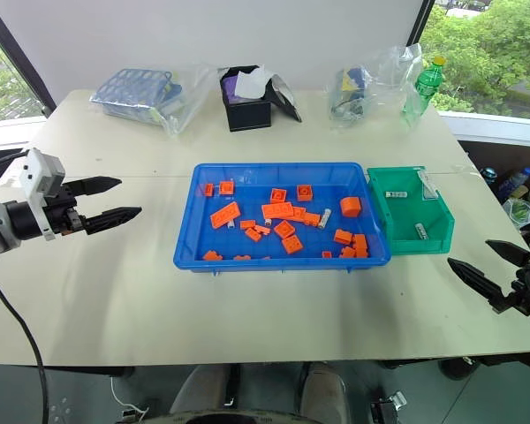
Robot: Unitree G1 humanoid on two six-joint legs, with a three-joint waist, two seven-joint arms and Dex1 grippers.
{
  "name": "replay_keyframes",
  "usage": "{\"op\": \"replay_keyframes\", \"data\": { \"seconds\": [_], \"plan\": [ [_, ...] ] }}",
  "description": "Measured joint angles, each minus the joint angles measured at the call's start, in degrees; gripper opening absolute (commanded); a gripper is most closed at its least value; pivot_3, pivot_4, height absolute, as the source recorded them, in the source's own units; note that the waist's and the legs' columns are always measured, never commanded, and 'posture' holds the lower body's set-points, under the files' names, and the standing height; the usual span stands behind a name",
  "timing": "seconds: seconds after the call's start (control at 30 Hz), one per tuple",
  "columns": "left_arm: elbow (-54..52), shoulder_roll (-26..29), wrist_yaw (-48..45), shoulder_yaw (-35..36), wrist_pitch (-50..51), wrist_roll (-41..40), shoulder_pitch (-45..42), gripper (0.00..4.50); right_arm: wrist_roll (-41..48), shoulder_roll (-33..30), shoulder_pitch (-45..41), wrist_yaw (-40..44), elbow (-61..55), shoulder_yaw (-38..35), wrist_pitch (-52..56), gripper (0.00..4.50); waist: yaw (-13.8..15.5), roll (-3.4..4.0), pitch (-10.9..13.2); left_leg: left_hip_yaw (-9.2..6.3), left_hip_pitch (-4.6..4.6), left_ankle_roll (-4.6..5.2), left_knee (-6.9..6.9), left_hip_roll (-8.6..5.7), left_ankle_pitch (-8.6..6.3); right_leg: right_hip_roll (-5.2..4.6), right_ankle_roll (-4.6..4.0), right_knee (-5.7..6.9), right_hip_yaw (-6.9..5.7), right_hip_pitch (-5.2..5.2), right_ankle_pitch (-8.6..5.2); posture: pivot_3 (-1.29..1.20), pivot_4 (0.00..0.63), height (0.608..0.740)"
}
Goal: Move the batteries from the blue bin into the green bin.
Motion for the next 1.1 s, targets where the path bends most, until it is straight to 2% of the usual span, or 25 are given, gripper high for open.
{"op": "replay_keyframes", "data": {
  "seconds": [0.33, 0.53, 0.63, 0.7, 0.83, 0.9, 0.97, 1.1],
  "plan": [
    [0.01, -0.05, -0.11, -0.01, 1.29, -0.15, 0.23, 4.5, 0.84, -0.34, 0.3, 0.19, -0.55, -0.01, 1.61, 4.43, -0.01, -0.02, -0.01, 0.04, -0.11, 0.0, 0.02, 0.02, 0.0, 0.01, 0.0, 0.02, 0.04, -0.17, 0.0, 0.0, 0.15, 0.716],
    [-2.29, 0.07, -1.75, -0.02, 1.67, -0.73, 1.97, 4.5, 1.31, -2.87, -1.53, 0.9, -0.44, 0.08, 3.35, 4.43, 0.0, -0.03, -0.01, 0.14, -0.13, 0.0, 0.02, 0.02, 0.0, 0.01, 0.0, 0.13, 0.14, -0.32, 0.01, 0.0, 0.15, 0.716],
    [-2.71, 0.14, -2.03, -0.12, 1.66, -0.71, 2.4, 4.5, 1.26, -5.4, -5.32, 1.57, -0.19, 2.53, 3.62, 4.43, -0.13, -0.06, -0.02, 0.19, -0.14, 0.01, 0.03, 0.03, 0.0, 0.01, 0.0, 0.18, 0.16, -0.44, 0.01, 0.0, 0.15, 0.716],
    [-3.5, 0.31, -2.63, -0.48, 1.66, -0.75, 2.45, 4.5, 1.28, -7.91, -11.71, 2.65, 0.36, 7.24, 4.24, 4.43, -0.35, -0.03, 0.0, 0.2, -0.16, 0.01, 0.08, 0.02, 0.01, 0.01, -0.01, 0.18, 0.16, -0.54, 0.01, 0.0, 0.15, 0.716],
    [-4.9, 0.91, -4.19, -2.07, 1.68, -1.31, 0.77, 4.5, 0.09, -10.58, -30.14, 6.31, 1.97, 22.75, 4.44, 4.43, -0.69, -0.12, 0.02, 0.15, -0.11, 0.02, 0.07, 0.03, 0.01, 0.07, -0.02, 0.26, 0.16, -0.73, 0.02, 0.0, 0.15, 0.716],
    [-5.78, 1.32, -4.34, -2.41, 1.94, -1.51, -0.01, 4.5, -2.79, -7.92, -41.18, 7.44, 5.76, 31.68, 4.23, 4.43, -0.98, -0.24, 0.03, 0.16, -0.16, 0.03, 0.01, 0.03, 0.02, 0.07, -0.04, 0.3, 0.19, -0.84, 0.04, 0.0, 0.15, 0.716],
    [-6.46, 1.42, -4.22, -2.62, 2.84, -2.16, -1.09, 4.5, -5.77, -2.2, -51.21, 7.46, 11.07, 39.76, 4.86, 4.43, -1.35, -0.48, 0.01, 0.16, -0.23, 0.19, 0.0, 0.01, 0.12, 0.08, -0.07, 0.42, 0.23, -0.92, 0.08, 0.0, 0.15, 0.716],
    [-8.49, 1.34, -3.55, -2.68, 4.31, -3.54, -1.42, 4.5, -9.84, 8.56, -60.55, 6.49, 20.21, 49.23, 6.36, 4.43, -1.23, -0.65, -0.05, 0.05, -0.26, 0.21, -0.06, -0.1, 0.15, 0.15, -0.25, 0.69, 0.33, -0.92, 0.5, 0.0, 0.15, 0.716]
  ]
}}
